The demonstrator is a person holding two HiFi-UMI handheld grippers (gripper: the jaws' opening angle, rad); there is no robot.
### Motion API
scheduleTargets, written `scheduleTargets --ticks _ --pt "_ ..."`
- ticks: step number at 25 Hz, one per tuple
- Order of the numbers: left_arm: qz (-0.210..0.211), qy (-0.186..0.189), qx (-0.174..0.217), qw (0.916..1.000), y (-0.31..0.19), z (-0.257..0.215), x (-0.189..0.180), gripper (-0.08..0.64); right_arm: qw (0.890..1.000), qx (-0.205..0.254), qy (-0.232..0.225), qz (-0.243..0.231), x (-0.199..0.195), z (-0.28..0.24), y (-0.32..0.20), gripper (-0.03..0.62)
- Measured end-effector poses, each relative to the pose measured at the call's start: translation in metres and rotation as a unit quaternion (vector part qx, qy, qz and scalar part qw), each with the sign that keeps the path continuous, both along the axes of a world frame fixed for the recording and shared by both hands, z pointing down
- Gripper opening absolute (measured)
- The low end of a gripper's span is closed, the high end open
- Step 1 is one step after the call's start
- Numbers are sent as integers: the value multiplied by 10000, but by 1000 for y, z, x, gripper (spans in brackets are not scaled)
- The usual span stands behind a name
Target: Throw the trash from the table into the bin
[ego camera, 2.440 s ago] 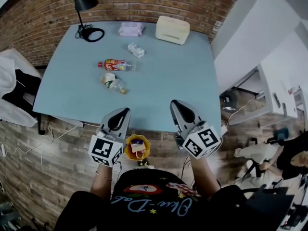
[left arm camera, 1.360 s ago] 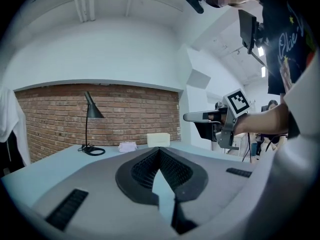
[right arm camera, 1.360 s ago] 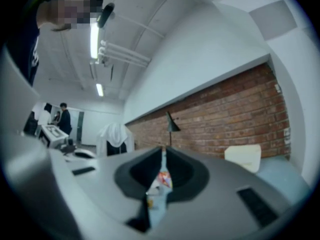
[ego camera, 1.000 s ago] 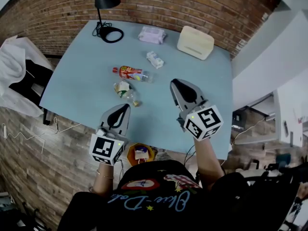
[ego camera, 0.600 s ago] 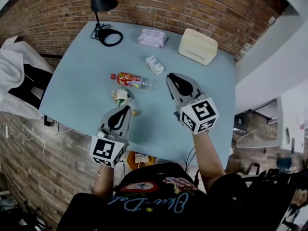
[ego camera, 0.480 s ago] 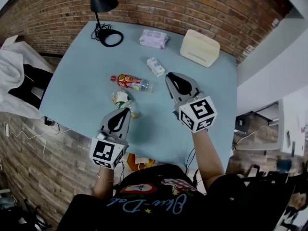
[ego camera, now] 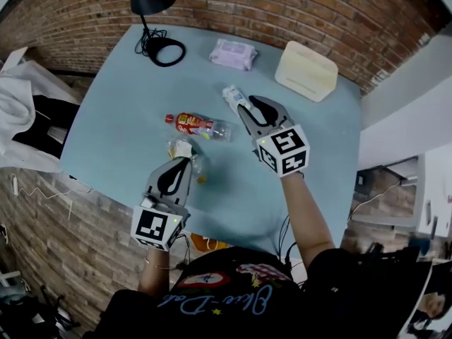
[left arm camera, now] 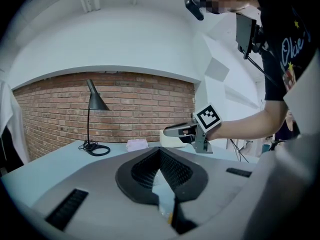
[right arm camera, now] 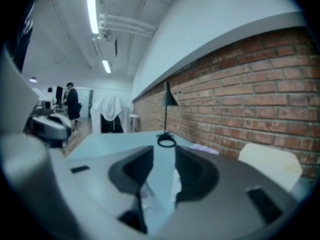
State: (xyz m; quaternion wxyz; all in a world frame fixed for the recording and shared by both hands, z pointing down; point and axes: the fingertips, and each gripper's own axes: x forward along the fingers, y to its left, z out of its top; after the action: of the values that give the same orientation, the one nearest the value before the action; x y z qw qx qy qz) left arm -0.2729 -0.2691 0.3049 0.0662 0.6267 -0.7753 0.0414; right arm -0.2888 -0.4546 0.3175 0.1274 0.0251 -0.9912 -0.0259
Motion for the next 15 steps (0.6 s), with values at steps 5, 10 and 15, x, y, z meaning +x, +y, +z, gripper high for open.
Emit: scheduleTargets --ticks 5,10,15 --pt "-216 122 -172 9995 1 10 -15 8 9986 -27 519 -113 -26 36 -14 112" --pt "-269 206 -306 9990 0 15 -19 8 9967 215 786 -14 -45 56 -32 140" --pt "-315 226 -340 9987 -1 16 -22 8 9930 97 1177 -15 -60 89 -43 208"
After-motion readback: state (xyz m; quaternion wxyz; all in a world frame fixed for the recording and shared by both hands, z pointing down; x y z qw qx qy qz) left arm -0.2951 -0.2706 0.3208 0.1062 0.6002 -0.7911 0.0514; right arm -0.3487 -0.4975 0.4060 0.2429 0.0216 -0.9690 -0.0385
